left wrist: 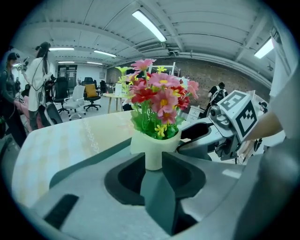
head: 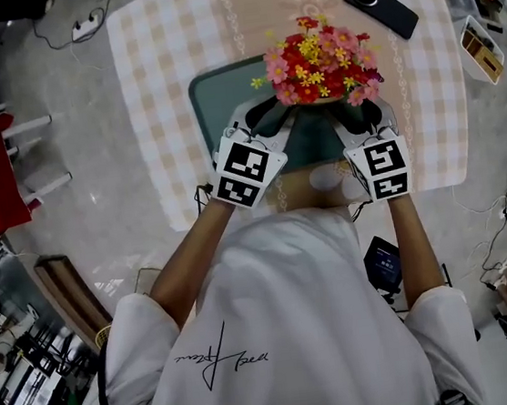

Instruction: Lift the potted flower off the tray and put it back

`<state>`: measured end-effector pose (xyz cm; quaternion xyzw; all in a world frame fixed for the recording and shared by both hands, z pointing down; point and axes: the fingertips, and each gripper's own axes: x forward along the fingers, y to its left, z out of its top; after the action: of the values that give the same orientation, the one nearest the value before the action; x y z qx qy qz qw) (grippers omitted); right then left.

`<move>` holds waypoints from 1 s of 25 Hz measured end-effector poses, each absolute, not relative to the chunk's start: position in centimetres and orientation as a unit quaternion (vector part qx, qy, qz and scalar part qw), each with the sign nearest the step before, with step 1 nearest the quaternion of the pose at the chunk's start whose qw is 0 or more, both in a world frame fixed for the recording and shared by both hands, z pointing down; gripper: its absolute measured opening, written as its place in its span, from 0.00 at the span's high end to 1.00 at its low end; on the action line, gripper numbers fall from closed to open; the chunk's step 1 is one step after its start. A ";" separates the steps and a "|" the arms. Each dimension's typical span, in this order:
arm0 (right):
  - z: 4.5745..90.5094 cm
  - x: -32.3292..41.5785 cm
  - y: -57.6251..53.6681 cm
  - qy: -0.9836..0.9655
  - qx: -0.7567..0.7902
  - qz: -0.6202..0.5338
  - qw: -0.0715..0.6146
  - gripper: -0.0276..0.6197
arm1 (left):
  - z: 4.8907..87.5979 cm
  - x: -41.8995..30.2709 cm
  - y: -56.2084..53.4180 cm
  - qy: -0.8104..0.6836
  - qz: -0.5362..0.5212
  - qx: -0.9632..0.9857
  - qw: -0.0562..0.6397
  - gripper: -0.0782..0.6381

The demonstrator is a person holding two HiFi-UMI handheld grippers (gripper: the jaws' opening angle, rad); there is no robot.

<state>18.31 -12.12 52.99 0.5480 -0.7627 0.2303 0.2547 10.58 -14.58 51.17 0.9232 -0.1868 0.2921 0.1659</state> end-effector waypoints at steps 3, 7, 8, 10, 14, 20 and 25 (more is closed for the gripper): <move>53.1 18.5 -11.6 -0.752 0.559 0.232 0.259 0.65 | 50.9 9.9 -14.7 -0.192 0.288 0.923 0.166 0.76; 52.7 18.7 -11.3 -0.743 0.574 0.237 0.250 0.65 | 50.5 9.3 -14.4 -0.190 0.284 0.924 0.171 0.78; 52.6 18.6 -11.1 -0.743 0.574 0.238 0.248 0.65 | 50.4 9.3 -14.2 -0.188 0.283 0.925 0.172 0.79; 52.2 18.3 -10.9 -0.745 0.573 0.238 0.244 0.67 | 50.2 9.3 -13.8 -0.186 0.279 0.926 0.175 0.79; 51.1 17.6 -10.7 -0.749 0.575 0.233 0.233 0.71 | 49.4 9.2 -13.4 -0.185 0.273 0.928 0.172 0.85; 49.7 16.0 -10.4 -0.759 0.568 0.216 0.232 0.75 | 48.2 8.9 -13.1 -0.187 0.266 0.933 0.154 0.87; 48.1 14.6 -10.3 -0.769 0.563 0.183 0.239 0.76 | 46.6 8.6 -12.7 -0.186 0.252 0.940 0.134 0.87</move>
<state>14.60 -10.29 48.13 0.5632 -0.7693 0.1835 0.2392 8.61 -12.71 46.57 0.9401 -0.1860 0.2521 0.1345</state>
